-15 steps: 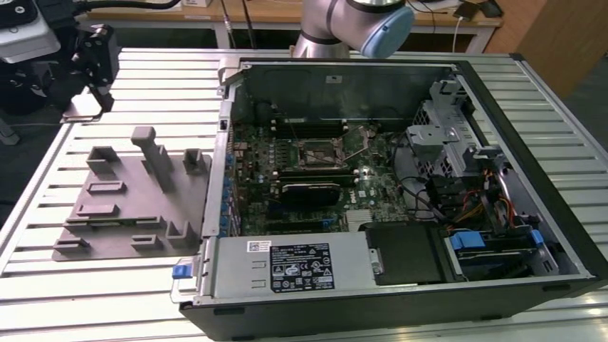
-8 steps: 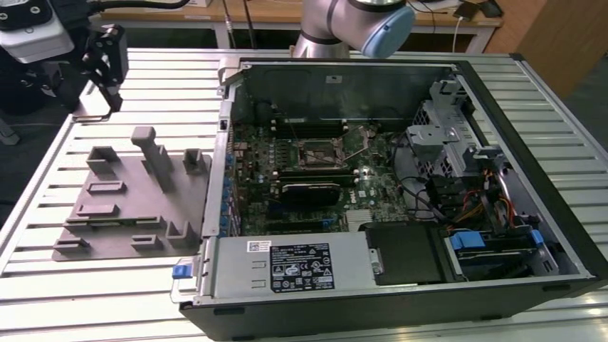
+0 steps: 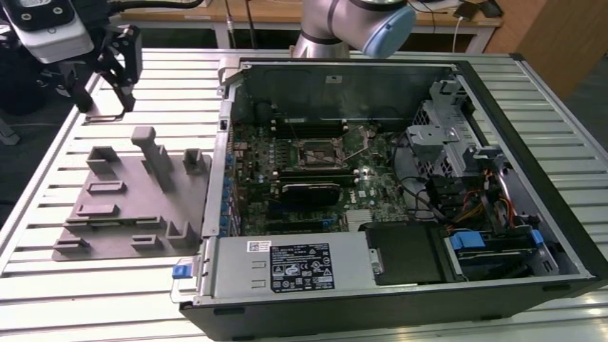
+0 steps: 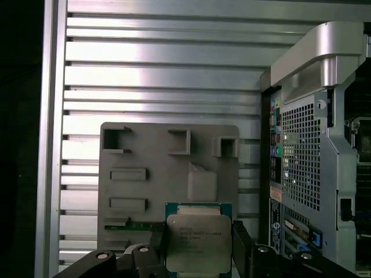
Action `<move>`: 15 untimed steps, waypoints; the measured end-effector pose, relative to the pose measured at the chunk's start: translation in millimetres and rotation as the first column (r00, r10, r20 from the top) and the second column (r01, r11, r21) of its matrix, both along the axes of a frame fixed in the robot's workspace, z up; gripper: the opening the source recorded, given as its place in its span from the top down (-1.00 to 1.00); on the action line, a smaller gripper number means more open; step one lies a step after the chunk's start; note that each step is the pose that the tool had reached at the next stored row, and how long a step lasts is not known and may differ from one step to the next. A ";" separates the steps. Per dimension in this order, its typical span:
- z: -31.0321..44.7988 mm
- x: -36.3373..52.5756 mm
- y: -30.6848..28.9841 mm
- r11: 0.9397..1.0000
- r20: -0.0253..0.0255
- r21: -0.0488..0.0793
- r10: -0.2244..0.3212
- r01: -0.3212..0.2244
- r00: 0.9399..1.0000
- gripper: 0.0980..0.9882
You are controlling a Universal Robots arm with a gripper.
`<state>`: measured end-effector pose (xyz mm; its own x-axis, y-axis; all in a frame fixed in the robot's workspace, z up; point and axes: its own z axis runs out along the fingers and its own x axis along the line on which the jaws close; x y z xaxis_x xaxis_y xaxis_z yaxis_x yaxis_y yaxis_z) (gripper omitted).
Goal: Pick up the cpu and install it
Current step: 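Pick up the cpu and move it towards the insertion slot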
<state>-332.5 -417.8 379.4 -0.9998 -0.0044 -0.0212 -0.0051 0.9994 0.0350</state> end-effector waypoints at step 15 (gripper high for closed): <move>-0.1 32.1 0.0 1.000 0.000 0.000 0.000 0.000 1.000 0.00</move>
